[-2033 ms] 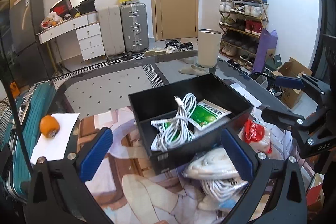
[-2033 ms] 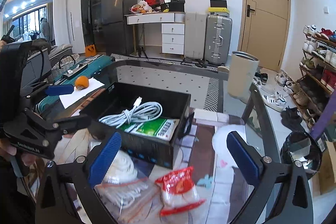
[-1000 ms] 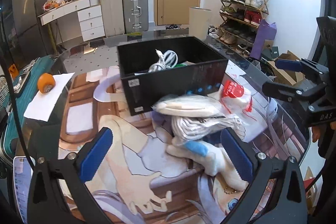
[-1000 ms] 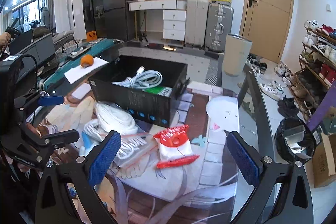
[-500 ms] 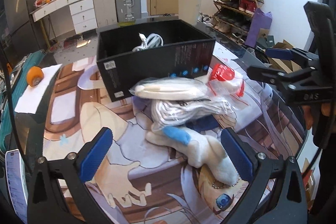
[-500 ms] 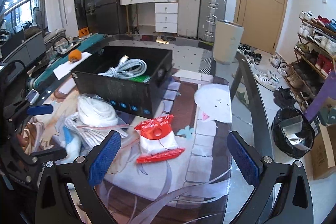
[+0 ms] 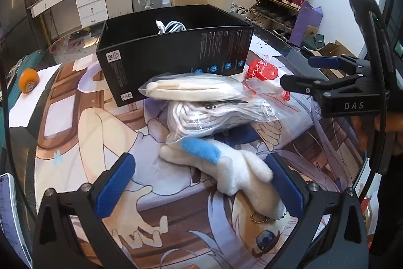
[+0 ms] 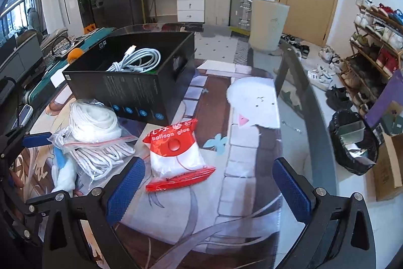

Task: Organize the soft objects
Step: 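Grasp the red 'balloon glue' bag with the right gripper, then grasp the white plush toy with the left gripper while right holds the red bag, then carry the plush toy and red bag into the black box, open both grippers, then withdraw both tools from the box toward the clear plastic bags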

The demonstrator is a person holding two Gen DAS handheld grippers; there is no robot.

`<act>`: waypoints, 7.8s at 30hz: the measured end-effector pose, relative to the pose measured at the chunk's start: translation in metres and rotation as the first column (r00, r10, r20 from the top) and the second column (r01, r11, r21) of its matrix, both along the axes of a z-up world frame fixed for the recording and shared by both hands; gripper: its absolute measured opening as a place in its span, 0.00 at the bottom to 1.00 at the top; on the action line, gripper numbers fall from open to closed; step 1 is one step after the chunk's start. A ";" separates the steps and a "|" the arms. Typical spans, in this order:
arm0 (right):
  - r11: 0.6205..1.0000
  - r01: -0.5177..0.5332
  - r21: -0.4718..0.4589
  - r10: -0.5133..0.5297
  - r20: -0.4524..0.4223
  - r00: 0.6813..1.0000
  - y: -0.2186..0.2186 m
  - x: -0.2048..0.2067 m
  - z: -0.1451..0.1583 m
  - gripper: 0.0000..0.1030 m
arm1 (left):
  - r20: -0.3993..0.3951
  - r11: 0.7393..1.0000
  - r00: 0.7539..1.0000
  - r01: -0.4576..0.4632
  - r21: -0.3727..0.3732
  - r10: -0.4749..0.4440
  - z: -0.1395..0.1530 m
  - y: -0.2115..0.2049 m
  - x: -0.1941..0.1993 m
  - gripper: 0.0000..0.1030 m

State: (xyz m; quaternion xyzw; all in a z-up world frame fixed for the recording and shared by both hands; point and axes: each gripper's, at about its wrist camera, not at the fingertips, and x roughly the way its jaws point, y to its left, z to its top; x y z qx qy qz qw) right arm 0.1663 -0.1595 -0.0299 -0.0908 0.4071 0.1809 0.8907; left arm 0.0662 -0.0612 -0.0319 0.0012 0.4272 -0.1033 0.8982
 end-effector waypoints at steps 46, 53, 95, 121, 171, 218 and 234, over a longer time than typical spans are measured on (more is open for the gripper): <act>0.995 -0.098 -0.029 0.096 -0.074 0.993 0.032 0.000 -0.021 0.55 | -0.141 0.996 0.986 0.082 -0.029 -0.085 -0.002 0.027 0.003 1.00; 0.993 -0.112 -0.036 0.110 -0.071 0.991 0.036 -0.005 -0.022 0.55 | -0.150 0.998 0.987 0.062 -0.024 -0.065 -0.001 0.051 -0.003 1.00; 0.988 -0.155 -0.026 0.156 0.015 0.988 0.037 -0.022 -0.001 0.55 | 0.015 0.993 0.993 0.113 0.024 -0.113 0.021 0.054 -0.019 0.29; 0.978 -0.202 0.041 0.195 0.147 0.970 0.038 -0.053 0.039 0.55 | 0.163 0.999 0.986 0.038 -0.019 -0.035 0.048 0.064 -0.017 0.30; 0.976 -0.214 0.050 0.202 0.177 0.963 0.082 0.006 0.071 0.55 | 0.198 0.997 0.978 0.061 0.057 -0.071 0.089 0.058 0.076 0.30; 0.984 -0.174 -0.045 0.179 0.162 0.970 0.087 0.052 0.052 0.74 | 0.126 0.980 0.978 0.153 0.124 -0.169 0.065 0.033 0.131 0.63; 0.995 -0.099 0.003 0.096 0.178 0.979 0.060 0.026 0.059 0.79 | 0.138 0.981 0.990 0.010 0.194 -0.038 0.063 0.066 0.103 0.97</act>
